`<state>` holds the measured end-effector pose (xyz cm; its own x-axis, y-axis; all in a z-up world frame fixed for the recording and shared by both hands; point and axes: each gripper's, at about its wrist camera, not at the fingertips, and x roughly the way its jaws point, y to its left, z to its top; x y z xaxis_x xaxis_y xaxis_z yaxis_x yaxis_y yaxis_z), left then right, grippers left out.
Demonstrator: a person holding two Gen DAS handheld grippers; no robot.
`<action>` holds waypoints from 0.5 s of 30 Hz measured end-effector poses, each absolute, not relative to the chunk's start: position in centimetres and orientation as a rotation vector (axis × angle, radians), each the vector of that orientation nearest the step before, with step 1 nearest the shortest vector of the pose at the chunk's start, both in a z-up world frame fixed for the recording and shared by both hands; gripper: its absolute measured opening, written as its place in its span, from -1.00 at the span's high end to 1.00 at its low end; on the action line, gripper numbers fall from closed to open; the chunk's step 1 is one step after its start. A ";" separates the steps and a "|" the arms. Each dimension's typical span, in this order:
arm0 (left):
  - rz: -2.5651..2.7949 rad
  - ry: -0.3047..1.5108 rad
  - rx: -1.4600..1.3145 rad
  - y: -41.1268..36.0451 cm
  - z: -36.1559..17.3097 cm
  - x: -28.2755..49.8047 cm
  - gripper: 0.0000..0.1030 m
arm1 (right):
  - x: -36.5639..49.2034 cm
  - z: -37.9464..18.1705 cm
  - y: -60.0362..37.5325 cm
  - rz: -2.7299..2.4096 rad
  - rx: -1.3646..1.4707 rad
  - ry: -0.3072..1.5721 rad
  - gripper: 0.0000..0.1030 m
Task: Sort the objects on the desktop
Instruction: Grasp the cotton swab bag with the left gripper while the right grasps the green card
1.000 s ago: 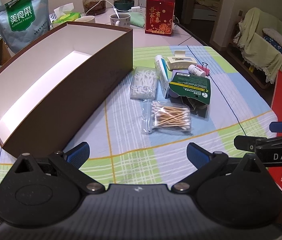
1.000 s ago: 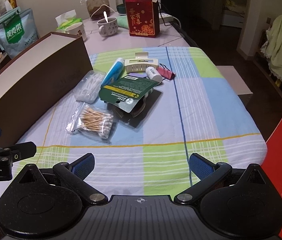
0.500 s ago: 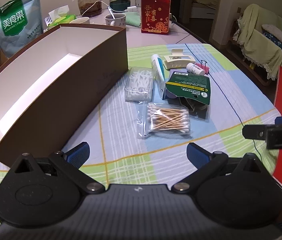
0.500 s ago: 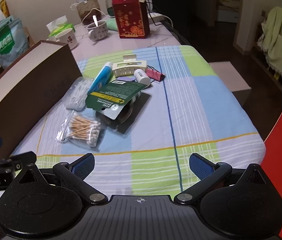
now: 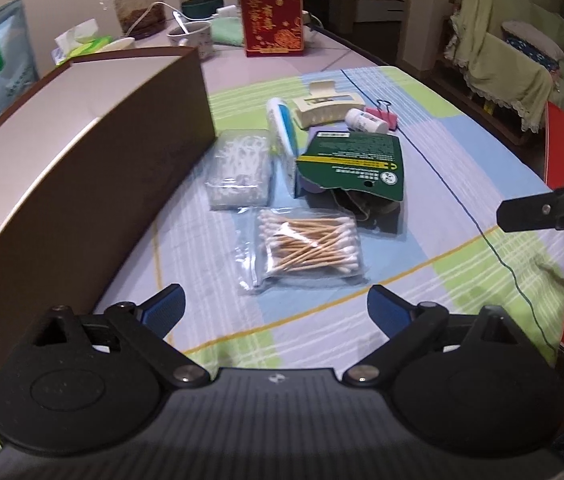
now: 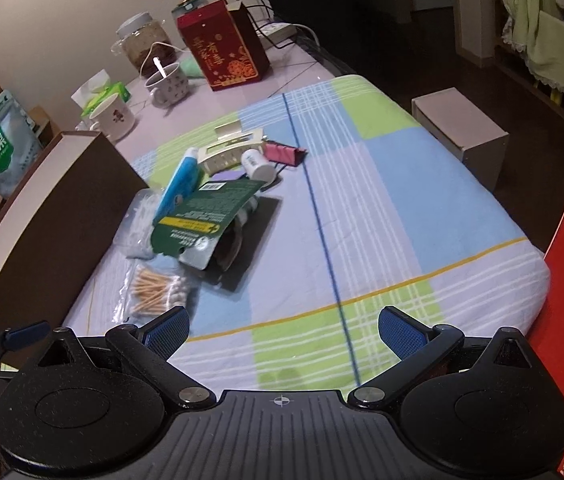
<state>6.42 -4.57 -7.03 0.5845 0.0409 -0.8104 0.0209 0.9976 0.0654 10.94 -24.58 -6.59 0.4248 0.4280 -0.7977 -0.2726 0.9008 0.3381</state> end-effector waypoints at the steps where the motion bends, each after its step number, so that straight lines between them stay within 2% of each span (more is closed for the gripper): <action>1: 0.007 0.948 0.068 -4.7 -7.3 6.8 -0.83 | 11.2 -6.8 -24.8 0.437 0.164 1.049 -1.00; 15: -0.024 0.952 0.035 -5.2 -10.7 12.2 -0.83 | 14.2 -8.5 -26.4 0.415 0.164 1.102 -1.00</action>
